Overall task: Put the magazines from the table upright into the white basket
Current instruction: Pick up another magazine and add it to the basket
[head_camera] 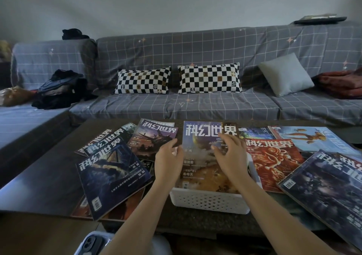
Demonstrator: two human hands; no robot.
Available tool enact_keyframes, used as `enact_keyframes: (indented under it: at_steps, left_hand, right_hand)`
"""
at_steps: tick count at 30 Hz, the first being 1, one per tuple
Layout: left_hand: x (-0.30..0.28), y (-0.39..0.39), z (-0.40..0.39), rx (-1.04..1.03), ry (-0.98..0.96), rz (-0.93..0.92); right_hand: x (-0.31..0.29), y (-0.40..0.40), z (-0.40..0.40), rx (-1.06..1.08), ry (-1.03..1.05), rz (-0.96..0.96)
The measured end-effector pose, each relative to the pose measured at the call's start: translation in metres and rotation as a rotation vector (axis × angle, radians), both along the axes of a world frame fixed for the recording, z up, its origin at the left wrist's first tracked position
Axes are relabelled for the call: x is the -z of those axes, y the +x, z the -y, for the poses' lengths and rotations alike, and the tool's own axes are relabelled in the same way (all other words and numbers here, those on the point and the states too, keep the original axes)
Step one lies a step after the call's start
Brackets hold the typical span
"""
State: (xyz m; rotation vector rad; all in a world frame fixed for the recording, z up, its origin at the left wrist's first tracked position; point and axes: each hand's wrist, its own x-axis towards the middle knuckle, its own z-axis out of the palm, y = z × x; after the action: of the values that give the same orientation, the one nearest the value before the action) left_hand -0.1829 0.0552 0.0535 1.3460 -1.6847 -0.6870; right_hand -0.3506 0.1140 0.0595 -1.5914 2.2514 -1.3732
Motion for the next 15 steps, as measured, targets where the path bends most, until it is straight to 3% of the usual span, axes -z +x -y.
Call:
enact_keyframes:
  at_steps: [9, 15]
  left_hand:
    - [-0.007, 0.089, 0.016, -0.213, -0.034, -0.040]
    - [0.017, 0.146, 0.027, -0.326, 0.071, -0.065]
  right_hand:
    - [-0.013, 0.108, 0.046, -0.395, -0.081, 0.048]
    - [0.009, 0.172, 0.083, -0.535, 0.064, 0.113]
